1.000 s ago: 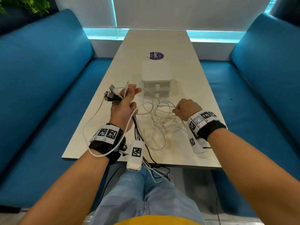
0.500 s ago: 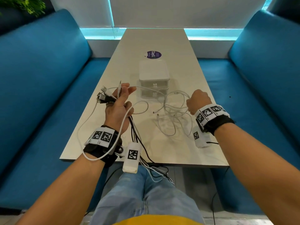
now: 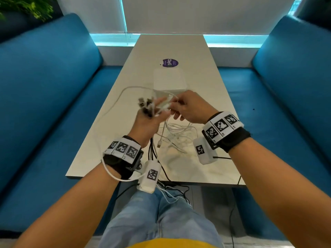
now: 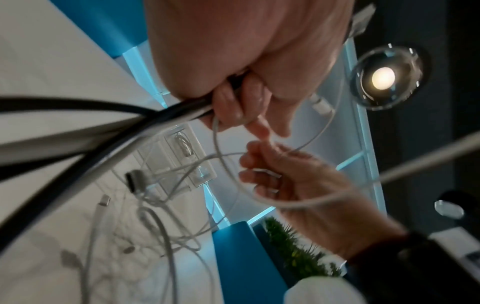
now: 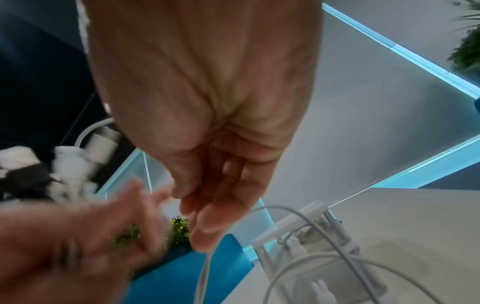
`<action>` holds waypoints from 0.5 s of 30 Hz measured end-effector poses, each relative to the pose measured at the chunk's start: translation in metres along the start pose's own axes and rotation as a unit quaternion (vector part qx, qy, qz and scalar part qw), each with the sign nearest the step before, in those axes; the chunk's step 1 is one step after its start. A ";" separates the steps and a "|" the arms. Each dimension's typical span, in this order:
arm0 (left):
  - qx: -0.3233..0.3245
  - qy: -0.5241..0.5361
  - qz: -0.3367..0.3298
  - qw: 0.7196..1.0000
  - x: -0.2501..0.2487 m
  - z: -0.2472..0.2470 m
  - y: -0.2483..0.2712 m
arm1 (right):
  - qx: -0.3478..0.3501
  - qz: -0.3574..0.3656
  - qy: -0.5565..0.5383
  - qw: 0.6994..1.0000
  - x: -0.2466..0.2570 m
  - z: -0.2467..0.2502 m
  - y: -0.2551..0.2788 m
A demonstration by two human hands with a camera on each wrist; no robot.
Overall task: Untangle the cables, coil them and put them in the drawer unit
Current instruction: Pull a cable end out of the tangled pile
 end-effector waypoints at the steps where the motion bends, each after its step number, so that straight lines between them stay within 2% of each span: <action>1: 0.009 -0.068 0.006 0.998 0.007 -0.004 -0.003 | -0.018 0.016 -0.006 1.000 0.004 0.007 0.001; 4: 0.068 -0.247 0.058 0.965 0.035 -0.020 -0.011 | -0.099 0.041 -0.094 0.990 0.017 0.042 0.013; 5: 0.065 -0.285 0.078 0.953 0.044 -0.019 -0.014 | -0.115 0.043 -0.128 0.984 0.018 0.053 0.017; 8: 0.022 -0.287 0.098 0.953 0.048 -0.014 -0.020 | -0.107 0.047 -0.117 0.986 0.017 0.073 0.032; 12: 0.057 -0.360 0.038 0.930 0.040 -0.029 -0.016 | -0.069 0.019 -0.156 0.985 0.007 0.085 0.050; 15: 0.012 -0.307 0.046 0.950 0.040 -0.022 -0.018 | -0.061 -0.023 -0.212 0.975 -0.001 0.096 0.069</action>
Point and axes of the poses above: each hand's wrist, its own y-axis away from the middle knuckle, its own z-axis out of the back of the hand, x = y × z, the point moved 9 cm from there along -y, towards the middle knuckle, and after that the axes turned 3 degrees about z, right-handed, at the moved point
